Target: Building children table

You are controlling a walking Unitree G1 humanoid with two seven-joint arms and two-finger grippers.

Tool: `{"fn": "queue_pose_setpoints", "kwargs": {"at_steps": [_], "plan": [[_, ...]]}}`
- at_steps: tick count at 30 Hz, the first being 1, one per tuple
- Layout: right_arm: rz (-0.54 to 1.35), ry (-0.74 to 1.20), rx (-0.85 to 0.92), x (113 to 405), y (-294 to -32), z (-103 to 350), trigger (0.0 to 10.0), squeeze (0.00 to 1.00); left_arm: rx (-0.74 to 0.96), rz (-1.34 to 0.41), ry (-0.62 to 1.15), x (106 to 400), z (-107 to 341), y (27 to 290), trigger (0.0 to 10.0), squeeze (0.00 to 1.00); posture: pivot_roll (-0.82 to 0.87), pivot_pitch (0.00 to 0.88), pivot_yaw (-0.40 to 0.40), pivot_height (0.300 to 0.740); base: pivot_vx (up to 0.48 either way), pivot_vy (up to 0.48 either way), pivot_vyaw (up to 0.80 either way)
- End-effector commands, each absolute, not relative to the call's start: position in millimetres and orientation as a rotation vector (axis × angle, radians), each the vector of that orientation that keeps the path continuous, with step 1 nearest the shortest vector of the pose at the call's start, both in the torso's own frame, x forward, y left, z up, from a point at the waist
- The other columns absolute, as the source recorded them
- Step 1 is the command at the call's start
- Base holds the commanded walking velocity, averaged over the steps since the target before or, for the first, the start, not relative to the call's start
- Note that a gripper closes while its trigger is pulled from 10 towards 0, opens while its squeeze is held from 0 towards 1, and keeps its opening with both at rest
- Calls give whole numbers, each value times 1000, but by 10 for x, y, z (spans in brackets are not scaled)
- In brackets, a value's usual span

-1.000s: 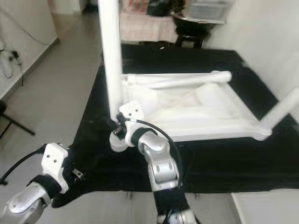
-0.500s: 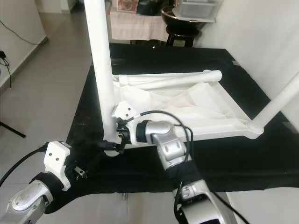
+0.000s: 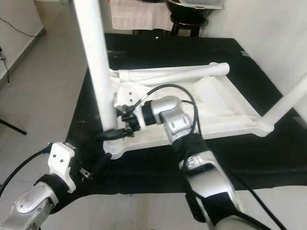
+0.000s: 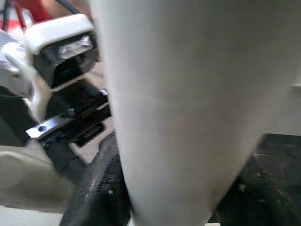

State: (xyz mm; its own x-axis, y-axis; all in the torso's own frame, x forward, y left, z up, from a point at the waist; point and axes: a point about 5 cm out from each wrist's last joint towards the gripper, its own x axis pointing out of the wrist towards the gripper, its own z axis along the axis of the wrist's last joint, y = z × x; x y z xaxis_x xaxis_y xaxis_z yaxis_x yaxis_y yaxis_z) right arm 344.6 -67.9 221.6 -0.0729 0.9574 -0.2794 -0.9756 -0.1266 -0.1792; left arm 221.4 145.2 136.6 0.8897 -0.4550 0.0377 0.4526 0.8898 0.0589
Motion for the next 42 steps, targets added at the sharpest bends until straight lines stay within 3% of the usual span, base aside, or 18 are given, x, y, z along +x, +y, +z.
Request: {"fn": "queue_pose_setpoints", "kwargs": {"at_steps": [1, 12, 13, 14, 15, 17, 18, 20, 26, 27, 29, 30, 34, 38, 39, 40, 41, 42], "plan": [[1710, 64, -401, 3410, -625, 2196, 0, 0, 48, -483, -58, 2186, 1377, 1411, 10000, 0, -50, 98, -88, 740, 0, 0, 0], [1336, 6, -355, 3505, -946, 2106, 0, 0, 49, -484, -58, 2205, 1395, 1427, 10000, 0, -95, 134, -81, 740, 0, 0, 0], [982, -33, -208, 3573, -866, 2073, 0, 0, 48, -483, -59, 2218, 1403, 1439, 10000, 0, -117, 157, -78, 740, 0, 0, 0], [982, -33, -208, 3573, -866, 2073, 0, 0, 48, -483, -59, 2218, 1403, 1439, 10000, 0, -117, 157, -78, 740, 0, 0, 0], [770, -5, -165, 3458, -829, 1906, 0, 0, 48, -480, -60, 2227, 1413, 1455, 10000, 0, -128, 174, -59, 740, 0, 0, 0], [770, -5, -165, 3458, -829, 1906, 0, 0, 48, -480, -60, 2227, 1413, 1455, 10000, 0, -128, 174, -59, 740, 0, 0, 0], [655, 29, -135, 3301, -770, 1762, 0, 0, 49, -476, -59, 2234, 1418, 1471, 10000, 0, -130, 176, -43, 740, 0, 0, 0], [629, 58, -114, 3188, -709, 1666, 0, 0, 52, -474, -56, 2240, 1415, 1489, 10000, 0, -135, 170, -33, 740, 0, 0, 0], [703, 54, -142, 3220, -554, 1651, 0, 0, 63, -463, -51, 2273, 1409, 1530, 10000, 0, -128, 157, -34, 740, 0, 0, 0], [730, 52, -132, 3213, -505, 1669, 10000, 0, 66, -451, -52, 2278, 1409, 1541, 10000, 0, -124, 151, -28, 740, 0, 0, 0], [748, 52, -124, 3201, -472, 1682, 10000, 0, 68, -443, -53, 2281, 1409, 1549, 10000, 0, -124, 151, -28, 740, 0, 0, 0], [862, 37, -110, 3174, -393, 1739, 10000, 1000, 69, -438, -53, 2288, 1407, 1555, 10000, 0, -121, 145, -26, 740, 0, 0, 0], [1123, -42, -139, 3097, -307, 1952, 10000, 1000, 70, -436, -53, 2305, 1403, 1553, 10000, 0, -121, 135, -28, 740, 0, 0, 0], [1330, -84, -183, 3132, -424, 2099, 10000, 1000, 70, -441, -52, 2311, 1399, 1538, 10000, 0, -99, 124, -33, 740, 0, 0, 0], [1391, -68, -208, 3165, -479, 2107, 10000, 761, 70, -442, -52, 2313, 1399, 1534, 10000, 0, -87, 122, -38, 740, 0, 0, 0], [1433, -64, -257, 3210, -531, 2107, 10000, 761, 71, -443, -53, 2316, 1401, 1529, 10000, 0, -74, 120, -42, 740, 0, 0, 0], [1449, -35, -291, 3274, -574, 2092, 10000, 0, 74, -444, -53, 2314, 1401, 1523, 10000, 0, -69, 120, -43, 740, 0, 0, 0], [1449, -35, -291, 3274, -574, 2092, 10000, 0, 74, -444, -53, 2314, 1401, 1523, 10000, 0, -69, 120, -43, 740, 0, 0, 0]]}}
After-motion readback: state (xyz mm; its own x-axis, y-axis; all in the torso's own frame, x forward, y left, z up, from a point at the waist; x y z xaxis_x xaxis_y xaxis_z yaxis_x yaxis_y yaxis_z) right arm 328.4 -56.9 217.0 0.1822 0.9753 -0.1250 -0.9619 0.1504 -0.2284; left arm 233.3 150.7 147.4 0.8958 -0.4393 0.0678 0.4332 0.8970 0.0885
